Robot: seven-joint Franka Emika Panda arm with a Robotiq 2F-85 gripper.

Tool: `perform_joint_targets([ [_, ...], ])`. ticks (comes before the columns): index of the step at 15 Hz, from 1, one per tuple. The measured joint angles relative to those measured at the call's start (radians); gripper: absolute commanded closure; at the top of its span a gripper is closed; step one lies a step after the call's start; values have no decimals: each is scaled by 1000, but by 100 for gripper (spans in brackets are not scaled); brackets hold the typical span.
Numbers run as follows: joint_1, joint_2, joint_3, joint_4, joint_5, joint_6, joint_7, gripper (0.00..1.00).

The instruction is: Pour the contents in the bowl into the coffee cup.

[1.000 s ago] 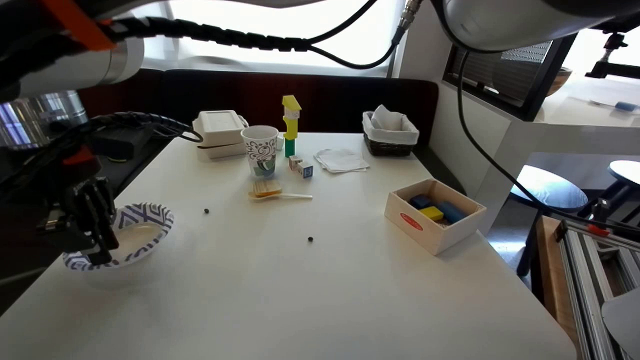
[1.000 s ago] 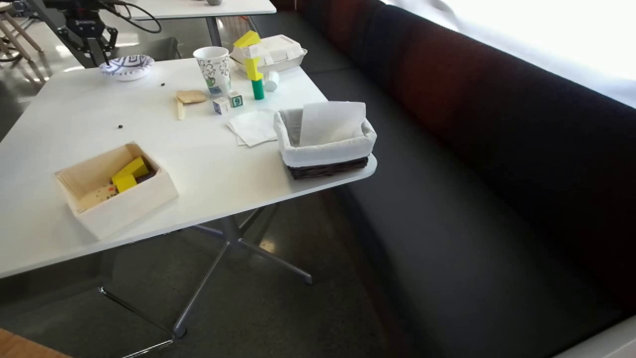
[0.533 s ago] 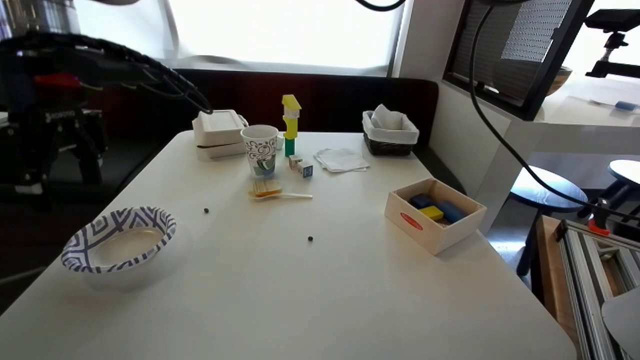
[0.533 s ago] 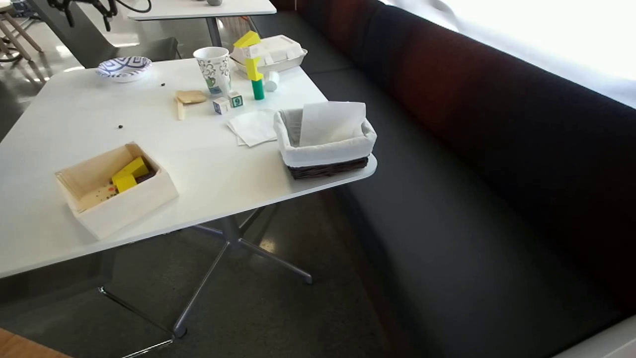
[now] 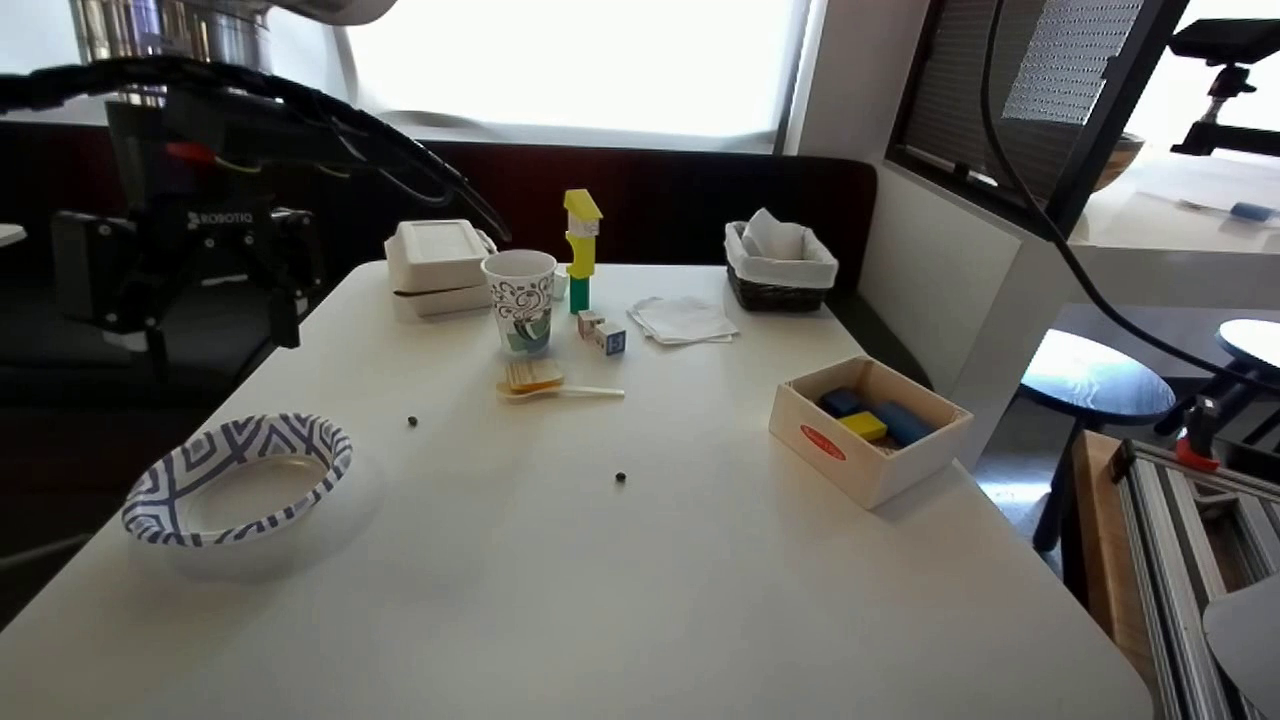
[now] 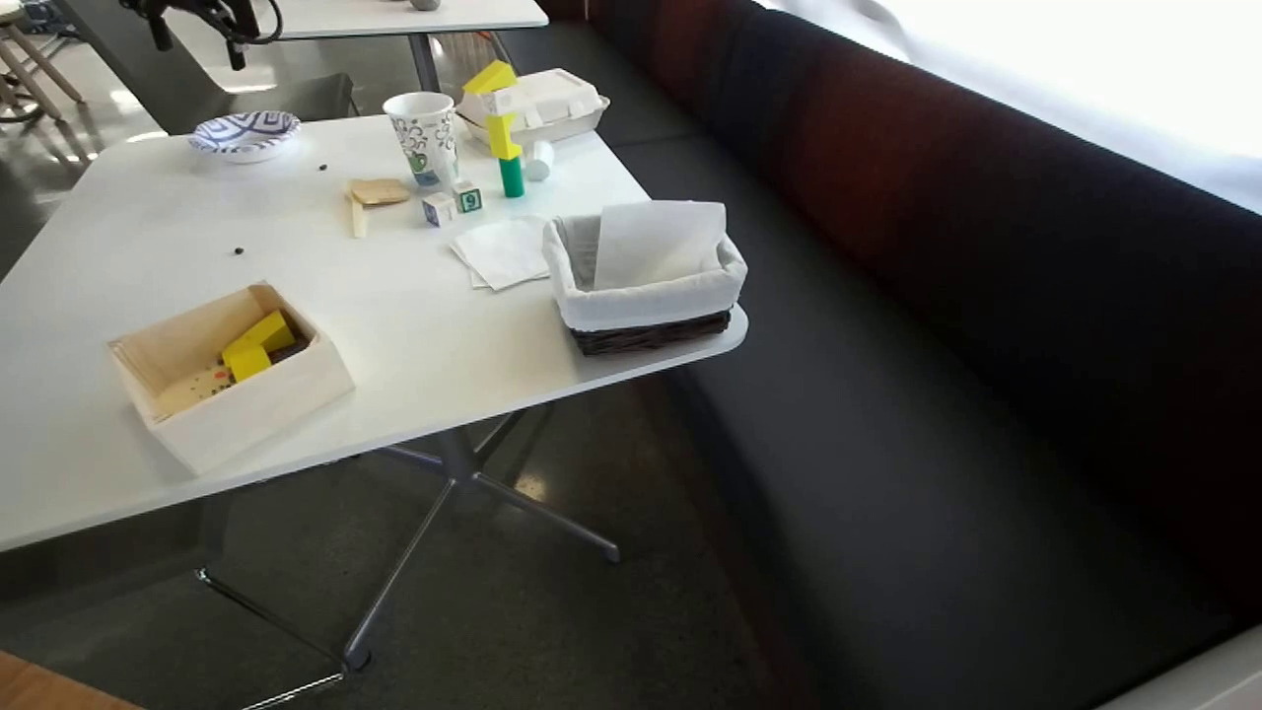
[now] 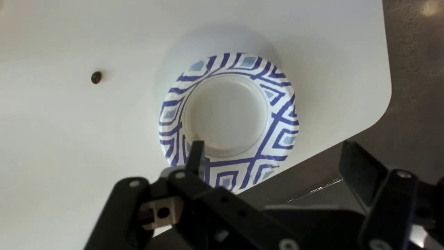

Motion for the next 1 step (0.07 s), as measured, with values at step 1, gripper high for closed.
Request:
perform_joint_targets([
  [1, -1, -7, 0, -16, 1, 5, 8, 0],
])
